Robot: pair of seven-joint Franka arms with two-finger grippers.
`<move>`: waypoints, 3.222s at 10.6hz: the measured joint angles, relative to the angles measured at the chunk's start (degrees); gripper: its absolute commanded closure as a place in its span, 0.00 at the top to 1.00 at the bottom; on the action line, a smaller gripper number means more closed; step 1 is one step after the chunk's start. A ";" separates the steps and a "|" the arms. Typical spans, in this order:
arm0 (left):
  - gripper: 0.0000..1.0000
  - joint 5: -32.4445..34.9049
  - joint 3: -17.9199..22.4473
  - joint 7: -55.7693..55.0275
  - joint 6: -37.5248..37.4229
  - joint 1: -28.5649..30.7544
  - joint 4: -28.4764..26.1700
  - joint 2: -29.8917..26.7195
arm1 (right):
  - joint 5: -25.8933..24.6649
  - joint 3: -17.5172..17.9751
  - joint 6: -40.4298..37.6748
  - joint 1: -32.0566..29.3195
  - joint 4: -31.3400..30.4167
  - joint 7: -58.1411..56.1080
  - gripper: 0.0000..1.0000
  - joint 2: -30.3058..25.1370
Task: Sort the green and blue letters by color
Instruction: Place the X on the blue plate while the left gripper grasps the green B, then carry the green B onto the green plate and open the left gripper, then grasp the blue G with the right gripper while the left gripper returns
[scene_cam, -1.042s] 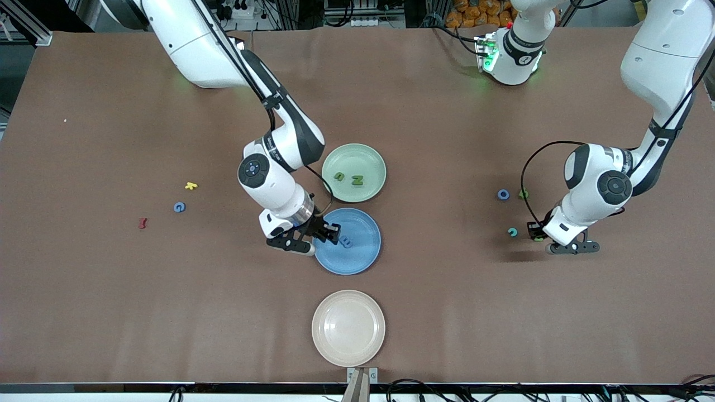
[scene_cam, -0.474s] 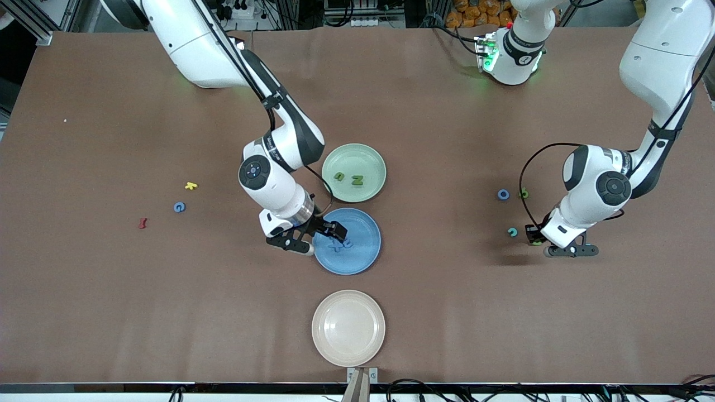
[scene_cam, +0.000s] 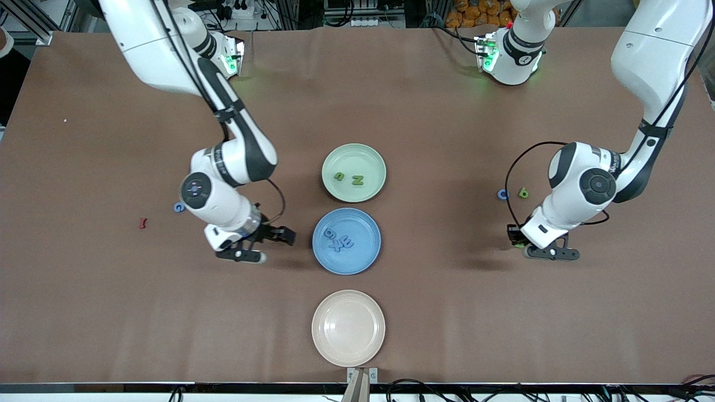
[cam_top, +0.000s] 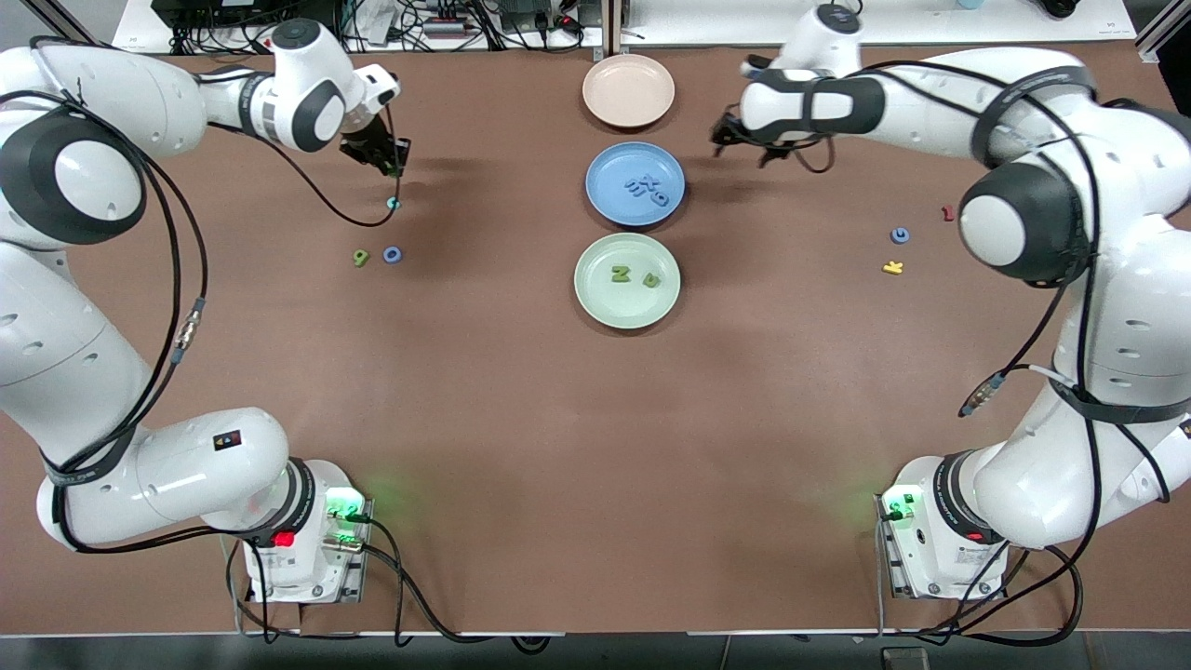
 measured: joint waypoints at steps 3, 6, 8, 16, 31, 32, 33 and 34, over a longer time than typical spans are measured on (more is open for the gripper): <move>0.00 -0.01 -0.97 -8.49 -1.33 -5.11 0.31 -0.09 | -9.93 -1.37 -0.13 -5.76 -7.28 -2.15 1.00 -3.71; 0.00 -0.01 -1.20 -22.80 -5.91 -14.21 2.27 -0.19 | -13.38 -2.98 -0.18 -11.45 -13.36 -5.30 1.00 -8.08; 0.00 -0.01 -1.17 -28.94 -6.59 -17.71 2.57 -0.22 | -14.59 -4.39 -0.13 -15.00 -17.16 -11.56 1.00 -10.62; 0.00 0.00 -0.76 -55.72 -6.75 -36.86 4.67 0.42 | -15.08 -4.67 6.91 -19.99 -29.63 -15.55 1.00 -15.60; 1.00 3.50 7.76 -47.69 -18.95 -39.02 9.40 -0.81 | -15.21 -4.05 17.27 -21.14 -34.03 -15.56 0.00 -12.48; 1.00 3.51 7.74 -42.63 -19.37 -35.90 8.50 -1.91 | -15.21 -3.86 16.32 -20.94 -32.93 -15.56 0.00 -12.48; 1.00 3.51 7.73 -38.12 -19.54 -33.34 7.04 -3.02 | -15.20 -3.66 13.74 -20.55 -30.99 -15.34 0.00 -12.50; 1.00 3.51 7.71 -34.14 -19.57 -30.89 5.17 -4.27 | -15.17 -3.50 10.78 -19.88 -28.48 -14.16 0.00 -12.53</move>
